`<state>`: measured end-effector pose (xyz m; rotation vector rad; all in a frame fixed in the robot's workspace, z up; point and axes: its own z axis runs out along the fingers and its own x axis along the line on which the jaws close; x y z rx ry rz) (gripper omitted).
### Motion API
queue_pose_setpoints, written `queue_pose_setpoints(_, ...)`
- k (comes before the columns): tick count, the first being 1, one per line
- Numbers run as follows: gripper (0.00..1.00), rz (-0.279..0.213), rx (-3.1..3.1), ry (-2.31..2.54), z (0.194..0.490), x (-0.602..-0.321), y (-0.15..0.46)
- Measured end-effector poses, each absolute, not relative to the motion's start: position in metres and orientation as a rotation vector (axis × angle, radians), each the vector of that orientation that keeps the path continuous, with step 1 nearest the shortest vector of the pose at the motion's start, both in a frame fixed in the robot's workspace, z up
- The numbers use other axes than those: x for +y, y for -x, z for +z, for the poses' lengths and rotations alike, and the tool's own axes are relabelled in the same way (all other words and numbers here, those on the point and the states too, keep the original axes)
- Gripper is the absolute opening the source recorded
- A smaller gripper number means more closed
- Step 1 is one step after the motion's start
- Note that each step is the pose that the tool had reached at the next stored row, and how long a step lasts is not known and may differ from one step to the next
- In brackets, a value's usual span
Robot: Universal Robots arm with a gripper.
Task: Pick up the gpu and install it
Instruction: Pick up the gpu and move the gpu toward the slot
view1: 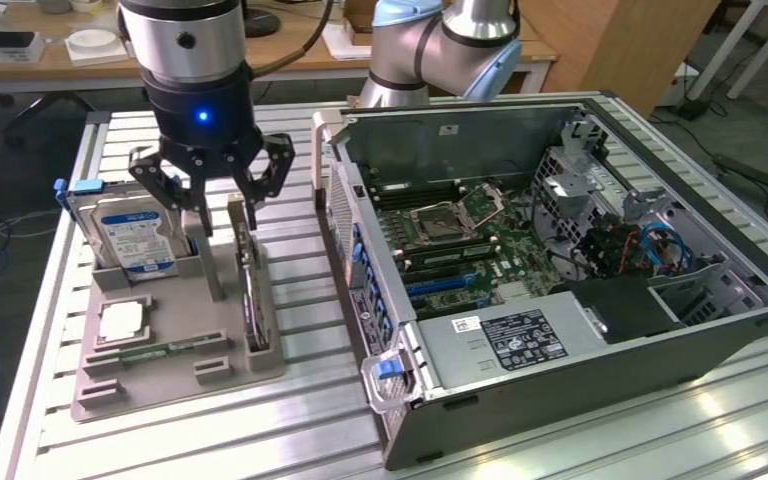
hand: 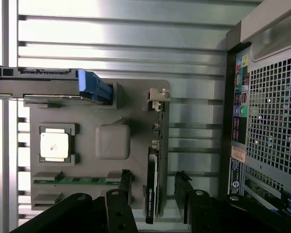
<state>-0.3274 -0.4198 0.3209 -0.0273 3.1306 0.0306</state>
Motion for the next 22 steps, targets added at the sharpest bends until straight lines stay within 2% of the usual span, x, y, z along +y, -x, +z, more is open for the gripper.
queue_pose_setpoints(22,0.49,0.031,3.131,0.027,0.3110,-0.4202,0.3275)
